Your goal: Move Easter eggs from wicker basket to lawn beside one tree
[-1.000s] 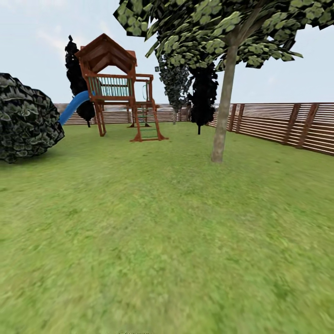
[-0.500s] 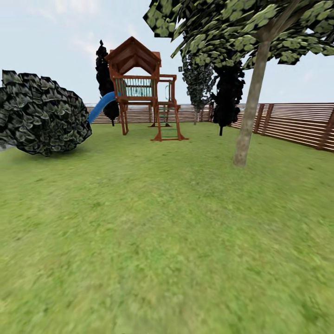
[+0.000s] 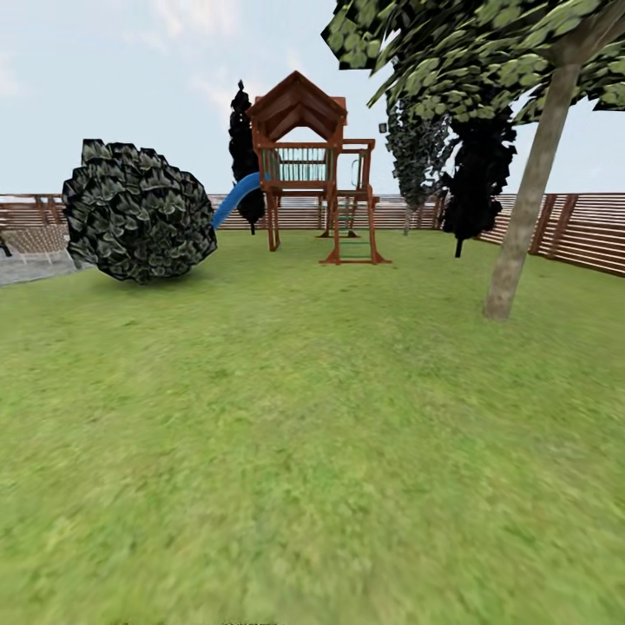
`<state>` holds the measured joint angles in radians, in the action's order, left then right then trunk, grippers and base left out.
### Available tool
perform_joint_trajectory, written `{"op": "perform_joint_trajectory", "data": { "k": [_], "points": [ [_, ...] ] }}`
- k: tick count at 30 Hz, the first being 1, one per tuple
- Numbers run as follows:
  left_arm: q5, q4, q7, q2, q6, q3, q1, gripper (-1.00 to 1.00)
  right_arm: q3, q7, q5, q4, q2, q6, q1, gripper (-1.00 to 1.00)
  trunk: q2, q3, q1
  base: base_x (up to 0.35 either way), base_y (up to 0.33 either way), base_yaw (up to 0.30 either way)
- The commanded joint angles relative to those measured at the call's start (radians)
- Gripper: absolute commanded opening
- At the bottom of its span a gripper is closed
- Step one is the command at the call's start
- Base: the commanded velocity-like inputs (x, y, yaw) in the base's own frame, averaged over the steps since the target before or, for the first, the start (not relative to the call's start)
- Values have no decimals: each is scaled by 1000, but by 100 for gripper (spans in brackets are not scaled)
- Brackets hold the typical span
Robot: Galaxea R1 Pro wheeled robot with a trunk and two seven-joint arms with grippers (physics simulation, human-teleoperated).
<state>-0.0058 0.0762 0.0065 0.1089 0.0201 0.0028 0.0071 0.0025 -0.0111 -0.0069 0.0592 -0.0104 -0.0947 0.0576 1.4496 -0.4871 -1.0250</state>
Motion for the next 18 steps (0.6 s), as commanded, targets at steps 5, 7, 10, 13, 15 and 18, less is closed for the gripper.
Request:
{"op": "perform_joint_trajectory", "data": {
  "k": [5,7,10,13,15,18],
  "points": [
    [-1,2,1,0,1,0,1,100,1,-1,-1,-1,0,-3,0,100,0,-1,0,0,0,299],
    [-1,1,1,0,1,0,1,100,1,-1,-1,-1,0,-3,0,100,0,-1,0,0,0,299],
    [-1,1,1,0,1,0,1,100,1,-1,-1,-1,0,-3,0,100,0,-1,0,0,0,299],
    [-1,1,1,0,1,0,1,100,1,-1,-1,-1,0,-3,0,100,0,-1,0,0,0,299],
    [-1,1,1,0,1,0,1,100,1,-1,-1,-1,0,-3,1,100,0,-1,0,0,0,299],
    [0,2,1,0,1,0,1,100,1,-1,-1,-1,0,-3,0,100,0,-1,0,0,0,299]
  ]
}}
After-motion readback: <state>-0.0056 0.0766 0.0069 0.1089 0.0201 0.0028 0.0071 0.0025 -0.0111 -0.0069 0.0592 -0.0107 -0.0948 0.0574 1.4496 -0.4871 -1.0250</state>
